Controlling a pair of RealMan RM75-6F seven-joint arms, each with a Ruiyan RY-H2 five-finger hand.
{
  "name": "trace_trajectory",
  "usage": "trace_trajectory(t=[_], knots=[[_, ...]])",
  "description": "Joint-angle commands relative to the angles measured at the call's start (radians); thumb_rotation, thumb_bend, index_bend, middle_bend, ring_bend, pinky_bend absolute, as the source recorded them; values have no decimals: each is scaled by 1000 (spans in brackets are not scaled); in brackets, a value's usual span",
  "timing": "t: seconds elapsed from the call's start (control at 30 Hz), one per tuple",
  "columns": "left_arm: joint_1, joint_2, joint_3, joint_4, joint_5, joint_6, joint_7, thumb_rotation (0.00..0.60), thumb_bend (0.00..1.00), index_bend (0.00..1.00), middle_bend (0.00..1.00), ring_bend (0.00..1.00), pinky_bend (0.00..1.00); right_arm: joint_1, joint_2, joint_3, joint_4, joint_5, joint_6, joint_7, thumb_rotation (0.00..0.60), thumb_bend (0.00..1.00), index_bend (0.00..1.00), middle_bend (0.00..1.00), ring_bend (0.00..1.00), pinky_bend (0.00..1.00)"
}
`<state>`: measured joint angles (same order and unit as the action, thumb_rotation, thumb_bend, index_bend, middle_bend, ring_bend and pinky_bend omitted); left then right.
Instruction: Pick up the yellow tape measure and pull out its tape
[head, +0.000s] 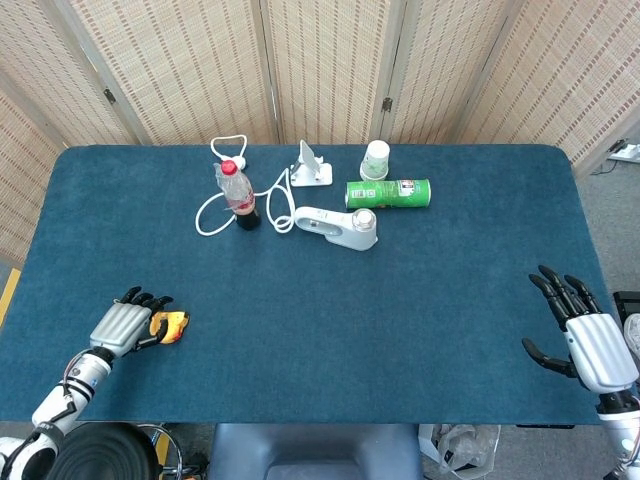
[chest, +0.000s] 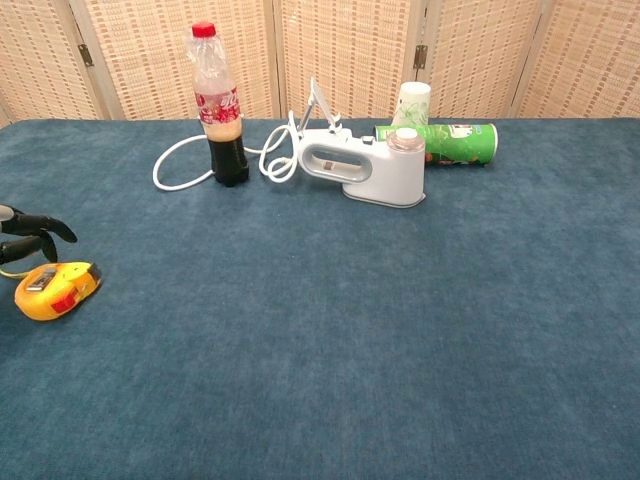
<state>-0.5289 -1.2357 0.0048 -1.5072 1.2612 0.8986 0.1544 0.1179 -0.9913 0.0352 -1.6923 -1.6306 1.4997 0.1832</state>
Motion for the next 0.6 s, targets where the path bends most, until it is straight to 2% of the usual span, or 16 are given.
trace_trajectory(t=[0.03, 0.13, 0.27, 0.33, 0.5, 0.6], knots=[[16, -5, 15, 4, 19, 18, 7, 0, 428, 75, 199, 116, 37, 0, 0, 0, 0, 0, 0, 0, 600, 315, 65, 69, 182, 77], [29, -14, 25, 7, 23, 36, 27, 35, 403, 43, 141, 100, 36, 1, -1, -1, -2, 0, -3, -2, 600, 315, 65, 69, 184, 77], [48, -33, 35, 18, 20, 67, 82, 120, 381, 13, 73, 83, 31, 3, 1, -1, -8, -3, -2, -8, 600, 315, 65, 69, 188, 77], [54, -45, 36, 22, 18, 76, 99, 146, 379, 13, 64, 82, 28, 4, 2, 0, -11, -5, -2, -10, 600, 315, 65, 69, 190, 77], [65, -84, 42, 60, 37, 94, 108, 264, 378, 38, 58, 86, 30, 4, 2, -1, -15, -4, -3, -15, 600, 315, 65, 69, 191, 77], [68, -106, 40, 82, 40, 93, 101, 296, 378, 44, 58, 87, 29, 3, 3, -1, -18, -4, -1, -17, 600, 315, 65, 69, 193, 77]])
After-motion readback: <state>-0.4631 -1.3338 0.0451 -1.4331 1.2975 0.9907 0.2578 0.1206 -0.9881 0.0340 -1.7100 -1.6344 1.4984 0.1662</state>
